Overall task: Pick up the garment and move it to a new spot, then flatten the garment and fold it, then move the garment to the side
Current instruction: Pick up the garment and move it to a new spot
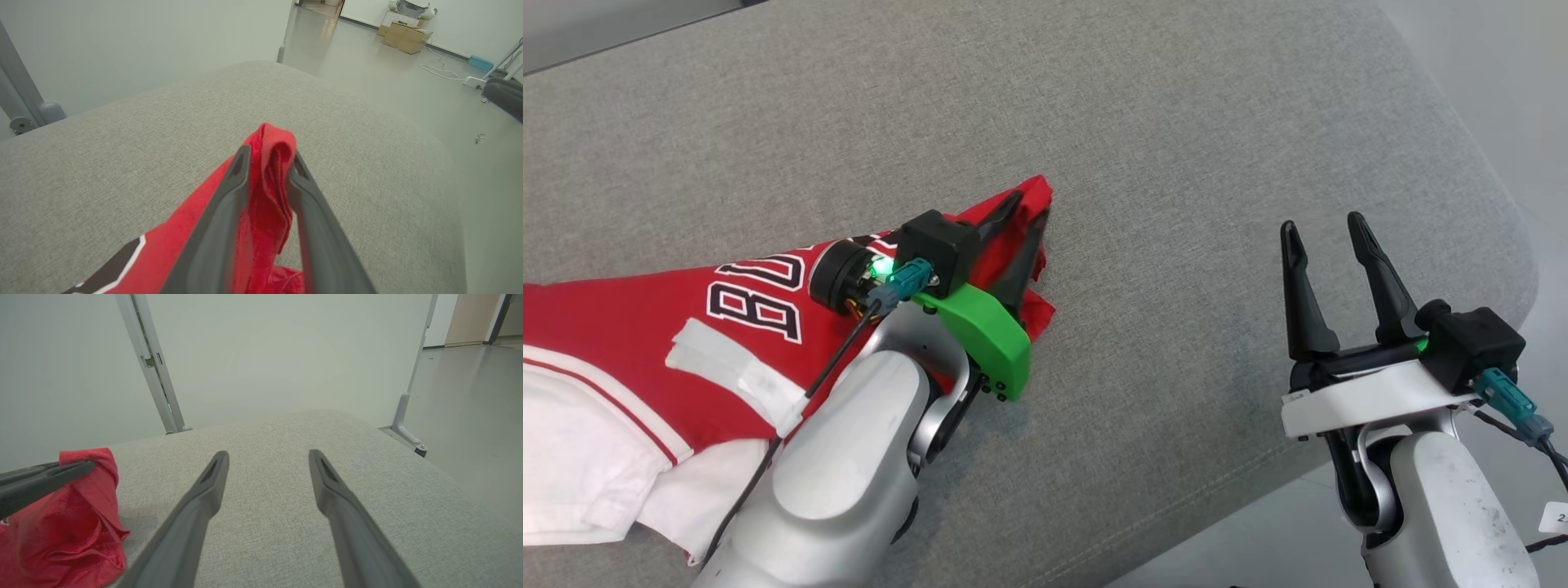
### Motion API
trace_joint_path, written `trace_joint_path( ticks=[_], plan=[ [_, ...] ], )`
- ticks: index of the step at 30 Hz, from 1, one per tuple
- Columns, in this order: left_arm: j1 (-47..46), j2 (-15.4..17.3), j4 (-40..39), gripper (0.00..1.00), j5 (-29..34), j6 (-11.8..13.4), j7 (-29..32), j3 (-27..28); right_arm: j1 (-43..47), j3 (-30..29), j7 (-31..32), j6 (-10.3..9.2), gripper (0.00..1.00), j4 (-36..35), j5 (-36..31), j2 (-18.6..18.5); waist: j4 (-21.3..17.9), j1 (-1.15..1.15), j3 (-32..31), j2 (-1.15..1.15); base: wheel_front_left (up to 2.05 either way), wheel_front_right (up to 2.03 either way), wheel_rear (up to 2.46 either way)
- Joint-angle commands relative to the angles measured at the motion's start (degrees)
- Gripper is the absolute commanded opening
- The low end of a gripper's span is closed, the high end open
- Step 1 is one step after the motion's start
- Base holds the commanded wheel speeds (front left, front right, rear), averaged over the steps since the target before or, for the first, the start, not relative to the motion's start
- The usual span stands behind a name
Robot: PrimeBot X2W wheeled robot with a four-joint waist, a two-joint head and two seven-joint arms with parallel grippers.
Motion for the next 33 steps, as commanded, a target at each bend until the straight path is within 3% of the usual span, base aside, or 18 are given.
trace_joint_path(
  ticks=[1, 7, 21, 33],
  plan=[
    [-0.87, -0.36, 0.57, 1.0, 0.09, -0.45, -1.11, -0.22, -0.42, -0.23, -0.54, 0.0, 1.0, 0.35, -0.19, 0.06, 1.05, 0.0, -0.53, 0.0, 0.0, 0.0, 0.0],
    [0.47, -0.52, 0.95, 1.0, -0.84, -0.17, -5.64, 0.93, -0.17, -0.97, -0.46, 0.0, 1.0, 1.01, -1.75, 0.01, 5.64, 0.0, -3.78, 0.0, 0.0, 0.0, 0.0],
    [9.55, 9.04, -2.21, 1.0, -5.51, 8.52, -13.64, 15.47, 2.86, -2.52, 3.09, 0.0, 1.0, -1.02, -4.95, -0.44, 17.21, 0.0, -10.15, 0.0, 0.0, 0.0, 0.0],
    [21.54, 15.7, -12.33, 1.0, -7.17, 11.61, -14.95, 23.87, 5.35, -2.66, 4.68, -0.01, 1.0, -1.67, -4.95, -1.43, 21.01, 0.0, -12.81, 0.0, 0.0, 0.0, 0.0]
  ],
)
